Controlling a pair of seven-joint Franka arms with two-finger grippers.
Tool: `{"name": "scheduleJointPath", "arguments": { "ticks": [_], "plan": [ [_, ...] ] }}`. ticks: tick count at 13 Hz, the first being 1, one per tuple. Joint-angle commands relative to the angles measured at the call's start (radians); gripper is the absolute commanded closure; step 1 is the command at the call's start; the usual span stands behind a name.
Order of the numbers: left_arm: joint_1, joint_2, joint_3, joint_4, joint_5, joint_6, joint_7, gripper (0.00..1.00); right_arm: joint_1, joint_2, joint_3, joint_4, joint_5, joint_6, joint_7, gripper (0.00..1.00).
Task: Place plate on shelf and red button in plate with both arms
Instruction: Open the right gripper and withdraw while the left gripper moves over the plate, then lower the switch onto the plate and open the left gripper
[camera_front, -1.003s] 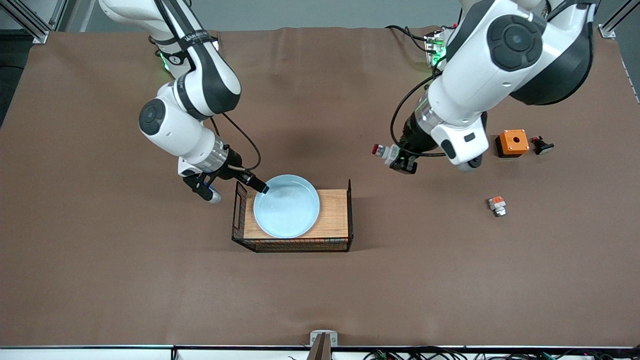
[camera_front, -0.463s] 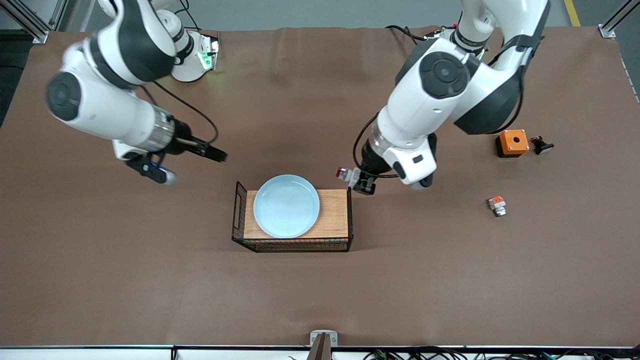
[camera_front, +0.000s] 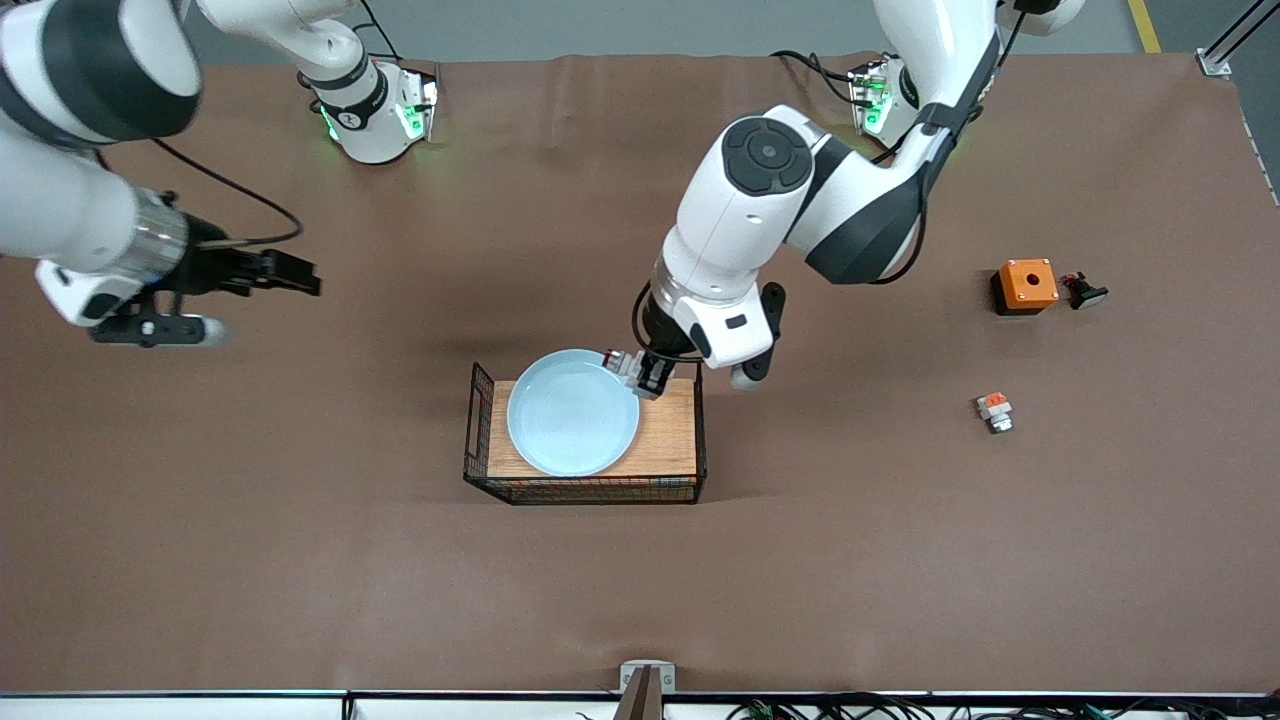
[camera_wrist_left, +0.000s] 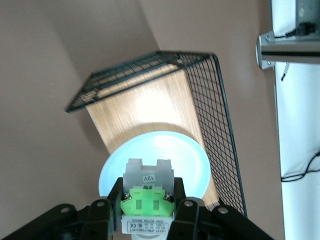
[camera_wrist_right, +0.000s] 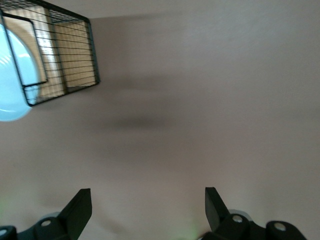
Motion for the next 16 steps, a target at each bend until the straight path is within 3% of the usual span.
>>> {"name": "scheduleJointPath", "arguments": {
  "ticks": [1, 7, 9, 12, 16],
  "plan": [
    [-0.022, 0.068, 0.013, 0.042, 0.018, 0.075, -0.017, 1.0, -0.082, -0.065, 0.015, -0.034, -0.069, -0.013, -0.167, 0.0],
    [-0.044, 0.139, 0.01, 0.042, 0.013, 0.204, -0.017, 1.0, -0.136, -0.244, 0.033, -0.131, -0.201, -0.012, -0.249, 0.0],
    [-0.055, 0.157, 0.011, 0.042, 0.013, 0.206, -0.017, 1.0, -0.204, -0.283, 0.091, -0.16, -0.205, -0.007, -0.25, 0.0],
    [-0.055, 0.182, 0.01, 0.046, 0.012, 0.223, -0.133, 1.0, -0.433, -0.283, 0.277, -0.153, -0.202, -0.014, -0.283, 0.0],
    [-0.053, 0.214, 0.011, 0.055, 0.012, 0.252, -0.225, 1.0, -0.427, -0.317, 0.269, -0.148, -0.203, -0.053, -0.274, 0.0]
  ]
}}
